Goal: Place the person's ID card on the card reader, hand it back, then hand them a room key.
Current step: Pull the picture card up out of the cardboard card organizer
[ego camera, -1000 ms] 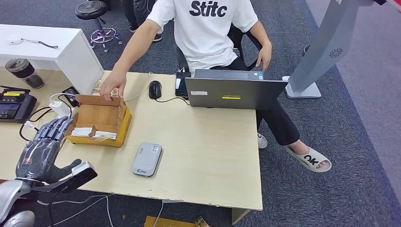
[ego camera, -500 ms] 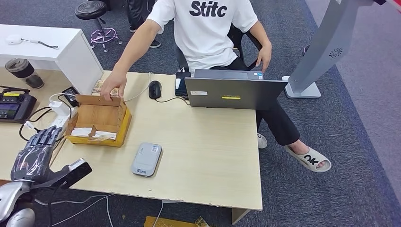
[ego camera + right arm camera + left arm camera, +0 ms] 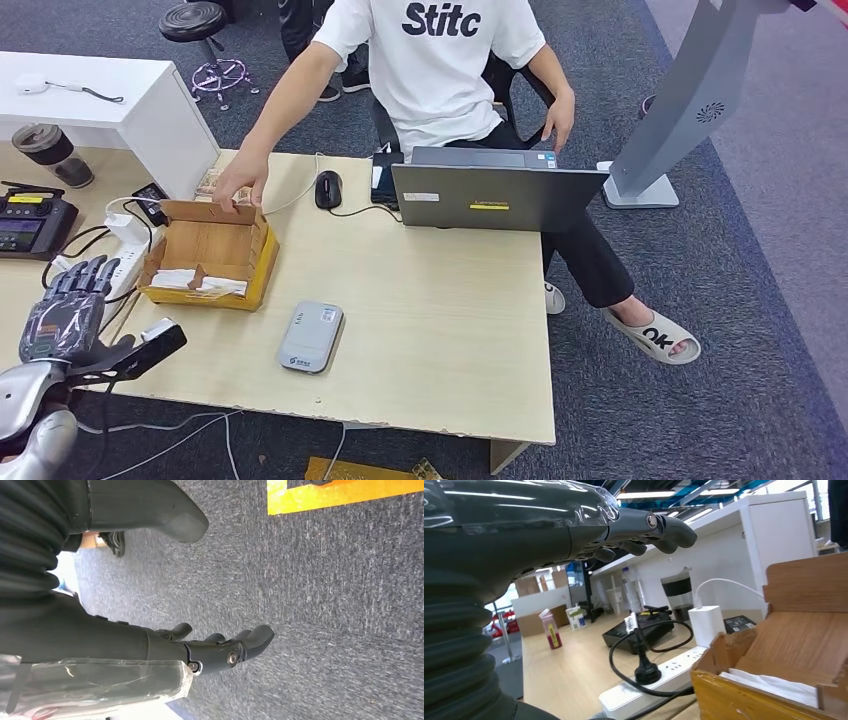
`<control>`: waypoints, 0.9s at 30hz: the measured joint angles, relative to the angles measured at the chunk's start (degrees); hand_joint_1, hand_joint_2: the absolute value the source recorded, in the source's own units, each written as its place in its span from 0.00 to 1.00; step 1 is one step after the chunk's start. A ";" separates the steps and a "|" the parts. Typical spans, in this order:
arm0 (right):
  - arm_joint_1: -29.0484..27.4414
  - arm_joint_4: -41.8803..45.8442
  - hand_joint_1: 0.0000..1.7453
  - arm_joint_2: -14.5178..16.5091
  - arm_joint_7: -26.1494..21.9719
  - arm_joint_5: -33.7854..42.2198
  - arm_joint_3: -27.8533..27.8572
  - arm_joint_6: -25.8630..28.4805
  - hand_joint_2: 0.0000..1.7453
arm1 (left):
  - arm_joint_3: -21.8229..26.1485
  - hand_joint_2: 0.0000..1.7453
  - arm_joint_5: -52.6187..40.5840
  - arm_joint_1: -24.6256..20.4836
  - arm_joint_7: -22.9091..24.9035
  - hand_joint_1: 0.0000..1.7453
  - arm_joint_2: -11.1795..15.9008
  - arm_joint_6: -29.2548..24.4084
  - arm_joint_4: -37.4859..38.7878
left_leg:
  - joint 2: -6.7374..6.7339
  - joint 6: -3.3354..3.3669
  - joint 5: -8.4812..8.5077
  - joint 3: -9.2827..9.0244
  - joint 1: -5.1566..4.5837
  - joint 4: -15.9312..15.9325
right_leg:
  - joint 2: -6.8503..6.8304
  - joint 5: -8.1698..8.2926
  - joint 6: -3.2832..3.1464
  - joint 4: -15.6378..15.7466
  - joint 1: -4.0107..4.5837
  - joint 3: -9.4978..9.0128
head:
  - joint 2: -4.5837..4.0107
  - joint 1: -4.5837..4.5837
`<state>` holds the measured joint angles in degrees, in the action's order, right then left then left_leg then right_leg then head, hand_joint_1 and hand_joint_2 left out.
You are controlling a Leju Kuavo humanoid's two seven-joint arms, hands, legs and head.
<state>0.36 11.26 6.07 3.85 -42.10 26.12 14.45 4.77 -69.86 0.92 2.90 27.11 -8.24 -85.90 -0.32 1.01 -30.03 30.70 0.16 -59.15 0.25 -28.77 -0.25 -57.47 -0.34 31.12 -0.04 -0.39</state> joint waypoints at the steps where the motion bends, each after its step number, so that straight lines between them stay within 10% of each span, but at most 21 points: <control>1: 0.04 0.00 0.00 -0.03 0.04 -0.27 -0.11 -0.04 1.00 | -0.75 1.00 -0.67 -0.95 -0.33 0.00 -0.06 -0.22 0.92 | 0.00 0.00 0.00 0.00 0.00 0.00 | 0.00 0.00 0.00 0.00 0.00 0.00 | 0.00 -0.01; 27: 0.23 0.00 0.00 -0.60 0.17 -3.49 -0.49 -0.15 1.00 | -12.74 1.00 1.54 -11.76 -0.26 0.00 -3.60 -0.03 9.85 | -0.05 0.00 0.01 0.02 -0.01 -0.01 | 0.07 0.03 0.00 0.00 0.00 0.06 | 0.00 -0.01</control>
<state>0.60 11.26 5.46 4.02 -45.58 25.64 14.29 -7.97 -68.32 -10.84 2.64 23.51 -8.27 -76.05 -0.37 1.01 -30.02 30.73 0.15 -59.16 0.32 -28.73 -0.25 -57.47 -0.34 31.19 -0.04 -0.39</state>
